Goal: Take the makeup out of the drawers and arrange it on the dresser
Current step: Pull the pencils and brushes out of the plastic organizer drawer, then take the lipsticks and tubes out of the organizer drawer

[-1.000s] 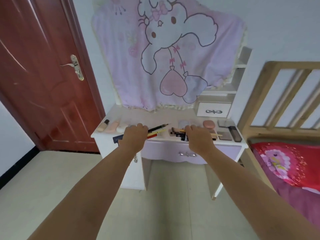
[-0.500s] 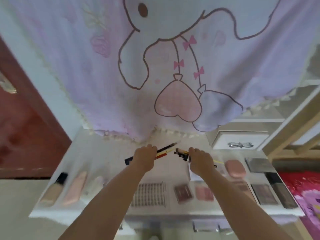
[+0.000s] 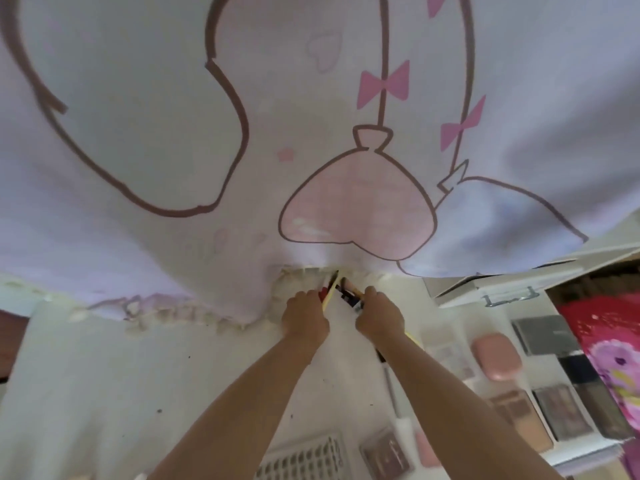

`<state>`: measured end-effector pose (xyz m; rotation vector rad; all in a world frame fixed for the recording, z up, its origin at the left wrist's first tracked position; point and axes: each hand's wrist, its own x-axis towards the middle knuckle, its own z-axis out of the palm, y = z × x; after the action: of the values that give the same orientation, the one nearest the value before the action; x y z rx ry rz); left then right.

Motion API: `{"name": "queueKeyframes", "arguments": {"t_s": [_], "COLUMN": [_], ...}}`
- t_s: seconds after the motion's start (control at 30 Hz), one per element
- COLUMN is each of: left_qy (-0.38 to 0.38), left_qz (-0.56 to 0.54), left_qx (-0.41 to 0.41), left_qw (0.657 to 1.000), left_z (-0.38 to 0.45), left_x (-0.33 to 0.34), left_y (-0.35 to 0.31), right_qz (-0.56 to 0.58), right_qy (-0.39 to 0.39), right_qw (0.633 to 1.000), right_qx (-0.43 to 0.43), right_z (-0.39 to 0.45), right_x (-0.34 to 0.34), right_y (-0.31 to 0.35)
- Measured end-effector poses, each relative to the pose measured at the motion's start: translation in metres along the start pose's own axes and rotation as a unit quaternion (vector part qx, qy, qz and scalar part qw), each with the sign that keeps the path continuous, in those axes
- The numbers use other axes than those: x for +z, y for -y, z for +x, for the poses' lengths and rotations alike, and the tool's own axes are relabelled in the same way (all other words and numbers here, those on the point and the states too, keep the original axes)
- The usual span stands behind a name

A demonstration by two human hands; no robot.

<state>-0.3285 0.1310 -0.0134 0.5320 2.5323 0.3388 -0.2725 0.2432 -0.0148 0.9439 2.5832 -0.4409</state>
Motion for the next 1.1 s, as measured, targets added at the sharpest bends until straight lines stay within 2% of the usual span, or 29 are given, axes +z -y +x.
{"name": "queueKeyframes", "arguments": {"t_s": [0.13,0.3,0.4,0.47,0.53,0.6,0.73,0.83,0.93,0.97,1.03,1.1], "left_qy": [-0.013,-0.028,-0.044,-0.070,-0.095,-0.106,-0.120,-0.101,-0.055,-0.036,-0.007,0.040], "left_qz": [0.026,0.063,0.145,0.207,0.265,0.293,0.284,0.294,0.286,0.284,0.283,0.288], "left_qx": [0.016,0.048,0.084,0.144,0.244,0.330,0.480,0.586,0.683,0.719,0.759,0.809], "left_qw": [0.999,0.996,0.985,0.965,0.928,0.891,0.821,0.748,0.669,0.634,0.586,0.510], "left_z": [0.000,-0.020,-0.039,-0.055,-0.076,-0.106,-0.210,-0.325,-0.457,-0.511,-0.583,-0.683], "left_x": [0.003,0.005,0.002,-0.001,0.000,0.008,0.054,0.111,0.176,0.202,0.235,0.283], "left_y": [0.004,0.008,-0.005,-0.024,-0.054,-0.092,-0.189,-0.260,-0.311,-0.324,-0.338,-0.343], "right_qz": [0.074,0.159,0.132,0.066,-0.006,-0.029,0.004,0.005,0.020,0.026,0.045,0.064], "right_qy": [-0.006,-0.018,-0.046,-0.072,-0.107,-0.145,-0.238,-0.272,-0.298,-0.306,-0.310,-0.298], "right_qw": [0.997,0.986,0.989,0.994,0.993,0.989,0.963,0.931,0.882,0.858,0.827,0.772], "right_qx": [-0.005,-0.053,-0.057,-0.056,-0.049,-0.007,0.127,0.242,0.365,0.412,0.467,0.558], "right_z": [-0.001,-0.024,-0.051,-0.076,-0.108,-0.152,-0.289,-0.424,-0.565,-0.620,-0.689,-0.783], "right_x": [0.007,0.005,-0.003,-0.012,-0.024,-0.038,-0.043,-0.022,0.015,0.033,0.058,0.098], "right_y": [0.001,-0.017,-0.041,-0.067,-0.102,-0.144,-0.249,-0.327,-0.387,-0.403,-0.422,-0.431]}}
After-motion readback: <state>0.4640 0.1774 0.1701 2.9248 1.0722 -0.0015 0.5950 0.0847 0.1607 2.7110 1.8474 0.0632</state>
